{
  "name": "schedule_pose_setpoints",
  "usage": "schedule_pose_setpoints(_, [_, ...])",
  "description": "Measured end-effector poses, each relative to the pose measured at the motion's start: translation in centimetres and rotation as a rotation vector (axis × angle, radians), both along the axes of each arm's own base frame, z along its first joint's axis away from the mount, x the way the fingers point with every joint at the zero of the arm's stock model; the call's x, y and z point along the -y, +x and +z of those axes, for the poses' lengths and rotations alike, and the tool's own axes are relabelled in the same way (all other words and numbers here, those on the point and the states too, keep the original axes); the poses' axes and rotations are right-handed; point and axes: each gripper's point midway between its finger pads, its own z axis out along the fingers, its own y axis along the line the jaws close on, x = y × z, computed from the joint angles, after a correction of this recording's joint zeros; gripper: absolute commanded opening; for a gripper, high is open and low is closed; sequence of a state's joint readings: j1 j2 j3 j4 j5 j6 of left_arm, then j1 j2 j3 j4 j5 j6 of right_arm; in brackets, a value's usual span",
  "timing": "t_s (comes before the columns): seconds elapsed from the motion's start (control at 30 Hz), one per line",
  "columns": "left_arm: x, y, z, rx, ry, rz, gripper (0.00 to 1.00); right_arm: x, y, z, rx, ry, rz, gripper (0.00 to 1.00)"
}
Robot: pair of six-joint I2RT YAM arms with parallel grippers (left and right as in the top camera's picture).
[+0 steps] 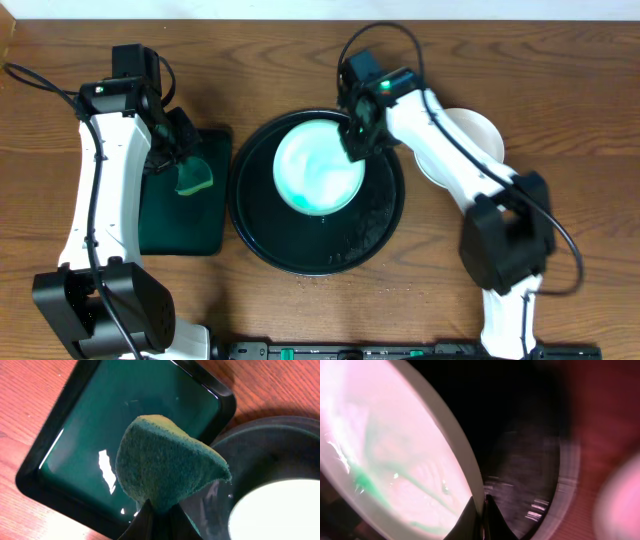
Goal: Clean dirty plates on tray and stack at the side
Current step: 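Withdraw the left gripper with the sponge back over the water tray, then lift the green plate with the right gripper and carry it onto the stack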
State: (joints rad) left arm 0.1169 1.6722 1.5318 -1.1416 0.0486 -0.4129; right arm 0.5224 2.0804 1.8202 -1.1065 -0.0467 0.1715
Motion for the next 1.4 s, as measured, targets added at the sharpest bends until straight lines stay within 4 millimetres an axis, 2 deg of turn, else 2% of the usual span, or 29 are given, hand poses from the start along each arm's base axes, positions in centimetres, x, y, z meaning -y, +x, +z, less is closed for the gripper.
schedule_pose_setpoints(0.13, [0.0,0.0,0.0,0.000,0.000,0.000,0.07,1.6,0.5,4.7,0.205,-0.163,-0.005,0.01])
schedule_pose_setpoints(0.37, [0.0,0.0,0.0,0.000,0.000,0.000,0.07,0.5,-1.8,6.9,0.383,-0.448,0.066,0.01])
schedule_pose_setpoints(0.5, [0.0,0.0,0.0,0.001,0.000,0.000,0.08,-0.7,-3.5,9.6,0.564,-0.626,0.083,0.01])
schedule_pose_setpoints(0.7, [0.0,0.0,0.0,0.001,0.001,-0.002,0.07,-2.8,-6.0,14.1,0.847,-0.776,0.079,0.01])
schedule_pose_setpoints(0.87, [0.0,0.0,0.0,0.001,0.001,-0.003,0.07,-2.4,-6.2,15.7,0.938,-0.815,0.033,0.01])
schedule_pose_setpoints(0.93, [0.0,0.0,0.0,0.001,0.000,-0.003,0.07,-2.1,-6.1,15.5,0.929,-0.799,0.008,0.01])
schedule_pose_setpoints(1.03, [0.0,0.0,0.0,0.001,0.000,-0.003,0.07,-1.3,-5.5,13.9,0.839,-0.745,-0.034,0.01])
schedule_pose_setpoints(1.1, [0.0,0.0,0.0,0.001,0.001,-0.003,0.07,-0.7,-4.7,12.1,0.733,-0.671,-0.072,0.01])
schedule_pose_setpoints(1.13, [0.0,0.0,0.0,0.002,0.001,-0.003,0.07,-0.4,-3.9,10.3,0.630,-0.594,-0.087,0.01])
schedule_pose_setpoints(1.27, [0.0,0.0,0.0,0.001,0.000,-0.003,0.07,0.7,-2.1,6.9,0.386,-0.391,-0.107,0.01])
schedule_pose_setpoints(1.3, [0.0,0.0,0.0,0.001,0.001,-0.003,0.07,1.6,-1.3,6.1,0.283,-0.284,-0.127,0.01])
schedule_pose_setpoints(1.4, [0.0,0.0,0.0,0.001,0.001,-0.003,0.07,4.1,-0.1,6.4,0.171,-0.112,-0.198,0.01])
